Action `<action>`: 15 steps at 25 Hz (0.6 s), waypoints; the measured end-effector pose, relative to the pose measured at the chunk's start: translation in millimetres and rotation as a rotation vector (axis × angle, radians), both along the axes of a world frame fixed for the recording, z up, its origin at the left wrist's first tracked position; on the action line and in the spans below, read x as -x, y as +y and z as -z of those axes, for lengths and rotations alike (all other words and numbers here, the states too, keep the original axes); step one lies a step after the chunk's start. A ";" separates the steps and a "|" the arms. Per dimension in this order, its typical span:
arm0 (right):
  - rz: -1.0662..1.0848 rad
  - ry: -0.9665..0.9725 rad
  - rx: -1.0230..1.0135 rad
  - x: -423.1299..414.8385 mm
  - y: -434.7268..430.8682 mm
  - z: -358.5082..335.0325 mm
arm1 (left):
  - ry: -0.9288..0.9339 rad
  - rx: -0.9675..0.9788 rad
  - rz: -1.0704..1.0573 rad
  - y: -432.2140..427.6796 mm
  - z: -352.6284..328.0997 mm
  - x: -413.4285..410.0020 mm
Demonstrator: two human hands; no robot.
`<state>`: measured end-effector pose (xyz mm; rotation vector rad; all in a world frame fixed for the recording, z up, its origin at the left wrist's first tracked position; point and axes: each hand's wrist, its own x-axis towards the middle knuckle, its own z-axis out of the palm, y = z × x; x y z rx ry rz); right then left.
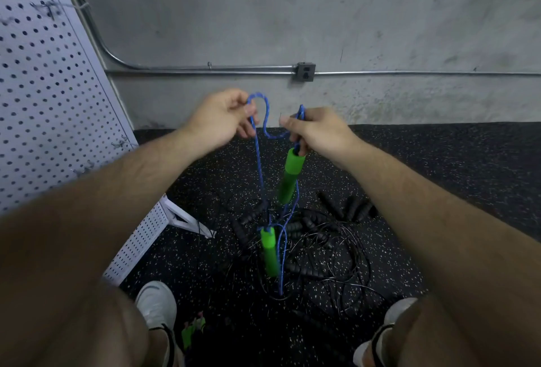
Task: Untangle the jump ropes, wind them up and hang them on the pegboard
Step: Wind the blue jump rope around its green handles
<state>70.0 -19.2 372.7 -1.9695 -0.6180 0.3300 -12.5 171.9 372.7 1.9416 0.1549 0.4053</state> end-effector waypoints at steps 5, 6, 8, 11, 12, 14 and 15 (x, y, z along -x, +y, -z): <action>-0.132 0.093 0.072 9.9 11.9 20.6 | -0.260 0.180 -0.075 -5.0 -43.5 -7.3; -0.177 0.084 0.129 13.1 13.6 25.2 | -0.279 0.200 -0.073 -6.1 -46.4 -8.4; -0.212 0.058 0.162 18.4 19.6 35.4 | -0.283 0.216 -0.044 -8.3 -48.8 -8.7; -0.128 -0.025 0.092 20.5 30.8 41.8 | -0.301 0.225 -0.012 -11.0 -50.9 -4.7; -0.096 -0.044 0.096 20.4 33.6 41.4 | -0.327 0.236 -0.009 -11.1 -54.4 -2.6; -0.099 -0.030 0.099 22.7 37.5 39.9 | -0.388 0.266 -0.010 -10.0 -63.1 2.0; -0.128 -0.011 0.093 24.9 39.4 39.3 | -0.412 0.281 -0.010 -9.0 -66.7 3.8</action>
